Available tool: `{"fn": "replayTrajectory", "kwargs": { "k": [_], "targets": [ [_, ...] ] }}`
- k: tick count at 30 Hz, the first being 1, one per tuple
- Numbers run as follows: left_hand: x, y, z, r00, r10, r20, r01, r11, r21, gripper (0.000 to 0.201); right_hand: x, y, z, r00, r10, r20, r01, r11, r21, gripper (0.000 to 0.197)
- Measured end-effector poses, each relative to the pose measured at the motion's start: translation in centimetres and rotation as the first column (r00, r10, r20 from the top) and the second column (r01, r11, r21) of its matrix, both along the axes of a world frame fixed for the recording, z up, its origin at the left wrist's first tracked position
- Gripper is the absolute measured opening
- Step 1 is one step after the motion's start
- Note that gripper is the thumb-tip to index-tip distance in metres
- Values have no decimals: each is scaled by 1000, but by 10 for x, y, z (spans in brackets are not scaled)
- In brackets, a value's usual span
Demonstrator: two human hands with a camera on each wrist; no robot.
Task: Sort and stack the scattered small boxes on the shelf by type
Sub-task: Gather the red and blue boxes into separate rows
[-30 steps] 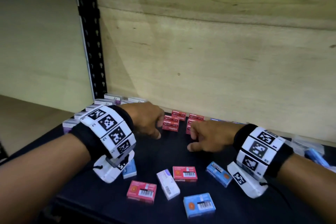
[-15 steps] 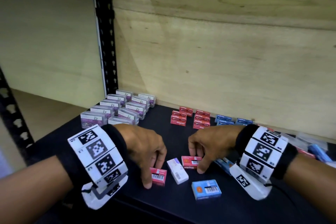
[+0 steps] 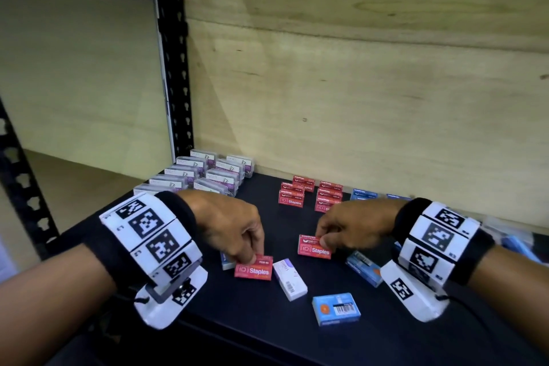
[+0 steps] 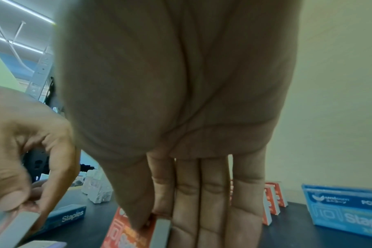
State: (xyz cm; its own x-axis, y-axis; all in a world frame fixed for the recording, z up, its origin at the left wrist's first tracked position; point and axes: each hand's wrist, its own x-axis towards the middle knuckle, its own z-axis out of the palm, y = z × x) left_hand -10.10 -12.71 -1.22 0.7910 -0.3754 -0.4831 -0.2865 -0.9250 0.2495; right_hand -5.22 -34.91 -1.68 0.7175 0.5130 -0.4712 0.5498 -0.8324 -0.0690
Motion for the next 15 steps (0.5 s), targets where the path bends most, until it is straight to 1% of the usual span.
{"fn": "replayTrajectory", "kwargs": {
  "k": [5, 8, 12, 15],
  "targets": [
    [12, -2, 9, 998, 10, 65, -8, 999, -33, 20, 8, -9, 1, 999, -19, 47, 17, 999, 39, 18],
    [28, -7, 9, 990, 1, 141, -1, 1000, 0, 21, 14, -15, 2, 994, -37, 101, 35, 999, 27, 14],
    [52, -16, 3, 976, -21, 219, 2, 996, 84, 22, 26, -22, 1, 982, -83, 172, 87, 996, -15, 16],
    [69, -23, -4, 972, 0, 236, -25, 994, 105, 21, 35, -24, -1, 972, -105, 210, 115, 993, -35, 22]
  ]
}}
